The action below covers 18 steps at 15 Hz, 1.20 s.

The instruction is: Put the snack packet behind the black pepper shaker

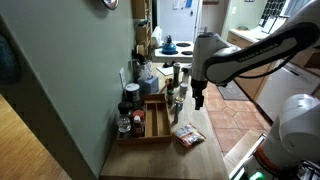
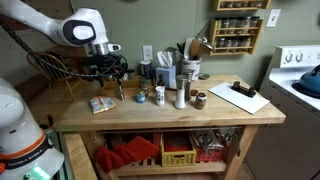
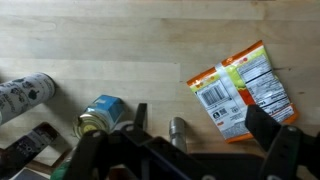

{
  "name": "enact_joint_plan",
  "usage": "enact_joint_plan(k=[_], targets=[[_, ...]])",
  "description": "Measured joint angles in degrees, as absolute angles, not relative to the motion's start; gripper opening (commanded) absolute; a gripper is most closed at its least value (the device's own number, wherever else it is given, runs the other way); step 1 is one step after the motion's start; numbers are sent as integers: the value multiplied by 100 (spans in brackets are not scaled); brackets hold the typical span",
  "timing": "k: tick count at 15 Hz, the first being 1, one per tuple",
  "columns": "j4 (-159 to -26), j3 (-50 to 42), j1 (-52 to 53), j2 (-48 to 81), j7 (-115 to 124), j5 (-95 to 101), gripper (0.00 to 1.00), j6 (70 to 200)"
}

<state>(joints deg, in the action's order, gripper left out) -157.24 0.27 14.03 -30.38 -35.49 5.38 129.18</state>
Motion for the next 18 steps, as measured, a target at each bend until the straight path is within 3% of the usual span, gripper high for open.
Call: enact_joint_plan(k=[9, 18], targets=[[-15727, -9, 2105, -2496, -5859, -13, 100, 12922], [-15733, -23, 2164, -1711, -7637, -1021, 100, 13128]])
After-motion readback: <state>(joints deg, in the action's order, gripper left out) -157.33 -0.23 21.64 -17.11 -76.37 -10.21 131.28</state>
